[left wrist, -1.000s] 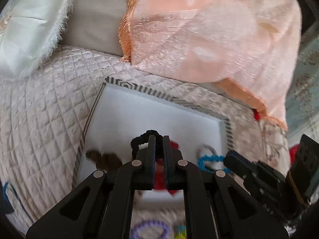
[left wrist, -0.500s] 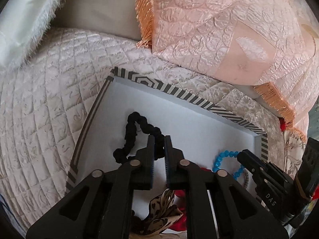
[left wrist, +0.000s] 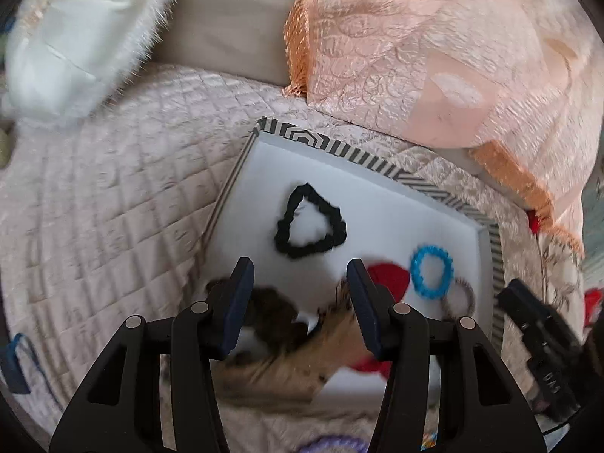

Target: Organize jewelry

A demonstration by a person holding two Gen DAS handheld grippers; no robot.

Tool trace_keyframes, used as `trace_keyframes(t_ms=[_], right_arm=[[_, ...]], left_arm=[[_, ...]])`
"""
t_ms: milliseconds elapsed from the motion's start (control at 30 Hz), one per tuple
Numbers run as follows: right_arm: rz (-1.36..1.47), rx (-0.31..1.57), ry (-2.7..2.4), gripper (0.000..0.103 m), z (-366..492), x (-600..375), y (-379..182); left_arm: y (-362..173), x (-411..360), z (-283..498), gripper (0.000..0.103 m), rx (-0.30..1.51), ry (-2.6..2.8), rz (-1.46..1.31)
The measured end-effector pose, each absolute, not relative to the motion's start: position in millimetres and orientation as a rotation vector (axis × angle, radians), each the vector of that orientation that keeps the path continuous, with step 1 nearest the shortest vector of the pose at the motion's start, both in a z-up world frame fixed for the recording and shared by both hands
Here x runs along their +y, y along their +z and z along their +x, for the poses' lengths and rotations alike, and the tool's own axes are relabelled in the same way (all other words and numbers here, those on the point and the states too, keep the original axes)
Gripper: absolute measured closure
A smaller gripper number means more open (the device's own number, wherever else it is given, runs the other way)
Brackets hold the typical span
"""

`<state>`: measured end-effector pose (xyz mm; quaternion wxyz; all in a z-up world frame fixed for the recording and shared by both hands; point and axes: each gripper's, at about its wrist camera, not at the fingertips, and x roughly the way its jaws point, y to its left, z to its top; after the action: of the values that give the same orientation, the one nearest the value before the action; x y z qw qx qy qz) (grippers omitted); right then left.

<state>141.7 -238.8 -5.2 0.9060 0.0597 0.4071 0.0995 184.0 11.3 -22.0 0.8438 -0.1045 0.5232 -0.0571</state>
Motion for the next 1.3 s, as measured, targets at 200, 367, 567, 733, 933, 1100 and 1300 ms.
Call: trace_keyframes(t_ms=[200, 367, 567, 733, 933, 1100, 1300], right_arm=[[0.126, 0.784, 0.203, 0.065, 96.6, -230.2, 6.4], [0.118, 0.772, 0.207, 0.065, 62.2, -223.7, 8.2], [0.097, 0.767, 0.200, 0.065, 26.2, -218.7, 9.1], [0.083, 0.749, 0.194, 0.065, 0.4, -210.8, 15.4], [0.064, 0.739, 0.199, 0.065, -20.3, -200.6, 18.6], [0.067, 0.739, 0.205, 0.065, -31.8, -198.8, 18.7], [0.052, 0.744, 0.208, 0.065, -45.0, -196.0, 16.8]], left_arm=[[-3.6, 16.6, 138.1, 0.052, 1.047, -0.096, -0.171], [8.6, 21.1, 96.6, 0.052, 1.003, -0.081, -0.141], [16.8, 21.6, 51.5, 0.052, 0.966, -0.074, -0.099], [20.1, 22.7, 23.7, 0.052, 0.939, -0.063, -0.083], [23.2, 26.6, -1.6, 0.052, 0.917, -0.056, -0.076], [23.1, 27.6, -15.4, 0.052, 0.916, -0.052, -0.070], [22.5, 27.9, -27.9, 0.052, 0.916, -0.053, -0.061]])
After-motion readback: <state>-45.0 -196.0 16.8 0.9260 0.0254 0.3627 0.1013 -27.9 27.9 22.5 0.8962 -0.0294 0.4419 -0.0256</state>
